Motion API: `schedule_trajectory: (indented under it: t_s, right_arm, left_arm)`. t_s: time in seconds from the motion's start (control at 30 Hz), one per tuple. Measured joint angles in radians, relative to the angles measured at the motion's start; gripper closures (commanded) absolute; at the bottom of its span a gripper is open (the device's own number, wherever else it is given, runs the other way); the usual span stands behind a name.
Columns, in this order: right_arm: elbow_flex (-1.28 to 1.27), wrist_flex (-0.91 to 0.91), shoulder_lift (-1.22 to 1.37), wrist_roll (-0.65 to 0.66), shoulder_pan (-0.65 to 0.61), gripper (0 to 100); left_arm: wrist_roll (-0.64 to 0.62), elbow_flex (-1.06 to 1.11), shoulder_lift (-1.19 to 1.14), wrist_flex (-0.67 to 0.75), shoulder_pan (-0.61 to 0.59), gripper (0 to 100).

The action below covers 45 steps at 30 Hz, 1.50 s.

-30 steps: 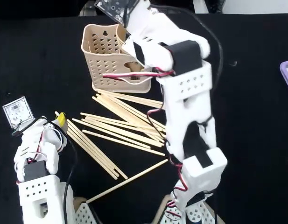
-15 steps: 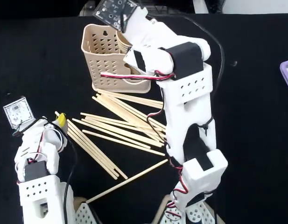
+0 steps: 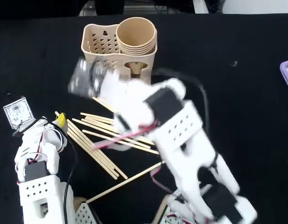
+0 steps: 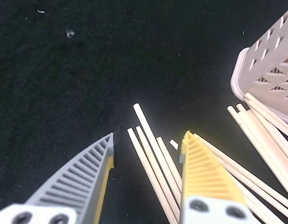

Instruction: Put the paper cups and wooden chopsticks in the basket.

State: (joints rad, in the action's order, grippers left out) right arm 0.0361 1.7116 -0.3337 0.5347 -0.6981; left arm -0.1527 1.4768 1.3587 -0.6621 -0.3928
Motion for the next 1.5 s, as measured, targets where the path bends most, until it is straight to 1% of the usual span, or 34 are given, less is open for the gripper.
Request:
schedule_trajectory:
  t_s: [0.13,0.23,0.3,0.4,0.67,0.93,1.0,1.03,1.1,1.17,1.23,1.37,1.5]
  right_arm:
    - [-0.446,-0.153,-0.164,0.038,-0.046,80.2]
    - [-0.718,-0.259,-0.245,0.083,-0.066,80.2]
    - [-0.839,-0.305,-0.265,0.118,-0.069,80.2]
    - [-0.951,-0.342,-0.276,0.181,-0.089,80.2]
    - [-1.091,-0.371,-0.282,0.296,-0.094,80.3]
    - [-1.254,-0.582,-0.282,0.311,-0.095,80.5]
    - [-1.269,-0.624,-0.282,0.311,-0.095,83.2]
    - [-1.269,-0.641,-0.282,0.311,-0.094,87.4]
    - [-1.269,-0.66,-0.282,0.311,-0.064,98.8]
    - [-1.269,-0.678,-0.282,0.311,-0.025,96.9]
    - [-1.269,-0.69,-0.282,0.311,0.017,99.1]
    - [-1.269,-0.666,-0.298,0.311,0.095,98.8]
    - [-1.255,-0.608,-0.318,0.311,0.107,97.4]
  left_arm:
    - [0.0,0.0,0.0,0.0,0.0,77]
    - [0.0,0.0,0.0,0.0,0.0,77]
    - [0.0,0.0,0.0,0.0,0.0,77]
    - [0.0,0.0,0.0,0.0,0.0,77]
    - [0.0,0.0,0.0,0.0,0.0,77]
    - [0.0,0.0,0.0,0.0,0.0,77]
    - [0.0,0.0,0.0,0.0,0.0,77]
    - [0.0,0.0,0.0,0.0,0.0,77]
    - [0.0,0.0,0.0,0.0,0.0,77]
    - [0.0,0.0,0.0,0.0,0.0,77]
    - [0.0,0.0,0.0,0.0,0.0,77]
    - [0.0,0.0,0.0,0.0,0.0,77]
    - [0.0,0.0,0.0,0.0,-0.003,77]
